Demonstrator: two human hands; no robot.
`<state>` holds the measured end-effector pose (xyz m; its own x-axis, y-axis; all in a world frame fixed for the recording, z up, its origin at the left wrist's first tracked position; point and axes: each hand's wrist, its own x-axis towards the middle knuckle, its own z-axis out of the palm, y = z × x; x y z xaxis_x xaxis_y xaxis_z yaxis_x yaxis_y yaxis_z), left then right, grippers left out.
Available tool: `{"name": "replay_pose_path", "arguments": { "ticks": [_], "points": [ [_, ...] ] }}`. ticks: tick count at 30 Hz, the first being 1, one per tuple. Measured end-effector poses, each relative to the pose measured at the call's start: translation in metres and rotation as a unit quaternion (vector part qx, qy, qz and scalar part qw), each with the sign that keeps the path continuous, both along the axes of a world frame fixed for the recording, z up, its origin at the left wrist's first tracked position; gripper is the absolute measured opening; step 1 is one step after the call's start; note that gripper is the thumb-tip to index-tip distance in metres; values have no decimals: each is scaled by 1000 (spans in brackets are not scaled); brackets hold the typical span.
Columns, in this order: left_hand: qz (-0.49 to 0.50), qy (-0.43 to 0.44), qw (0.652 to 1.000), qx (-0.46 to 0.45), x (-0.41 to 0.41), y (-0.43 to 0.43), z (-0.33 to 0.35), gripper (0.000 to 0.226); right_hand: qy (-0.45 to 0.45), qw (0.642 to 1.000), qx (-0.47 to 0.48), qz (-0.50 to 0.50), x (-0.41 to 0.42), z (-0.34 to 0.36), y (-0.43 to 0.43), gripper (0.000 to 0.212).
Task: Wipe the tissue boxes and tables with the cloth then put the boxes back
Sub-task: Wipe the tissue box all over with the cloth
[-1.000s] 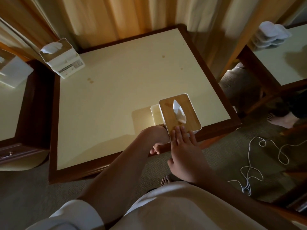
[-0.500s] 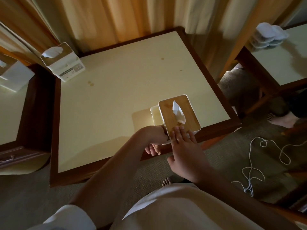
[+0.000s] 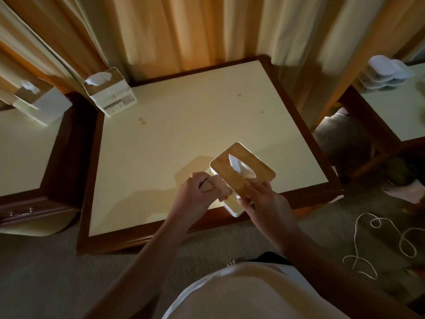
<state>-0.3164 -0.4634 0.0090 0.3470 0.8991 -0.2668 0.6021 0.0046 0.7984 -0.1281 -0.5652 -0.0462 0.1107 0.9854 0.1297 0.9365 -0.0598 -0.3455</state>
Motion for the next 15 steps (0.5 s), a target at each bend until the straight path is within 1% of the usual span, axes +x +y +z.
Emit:
{"name": "replay_pose_path", "arguments": {
  "ticks": [3,6,9,13,15],
  "points": [
    [24,-85,996,-33,-8,-7,-1,5,3,1000,-18,14,5,-1,10,35],
    [66,-152,985,-53,-9,-13,4,6,37,999,-27,19,8,5,20,29],
    [79,-179,979,-57,-7,-15,4,8,64,997,-2,45,11,11,27,26],
    [95,-186,976,-67,-7,-15,0,9,87,995,1,53,14,10,34,33],
    [97,-191,974,-68,-7,-17,0,9,91,994,-6,54,14,9,38,33]
  ]
}}
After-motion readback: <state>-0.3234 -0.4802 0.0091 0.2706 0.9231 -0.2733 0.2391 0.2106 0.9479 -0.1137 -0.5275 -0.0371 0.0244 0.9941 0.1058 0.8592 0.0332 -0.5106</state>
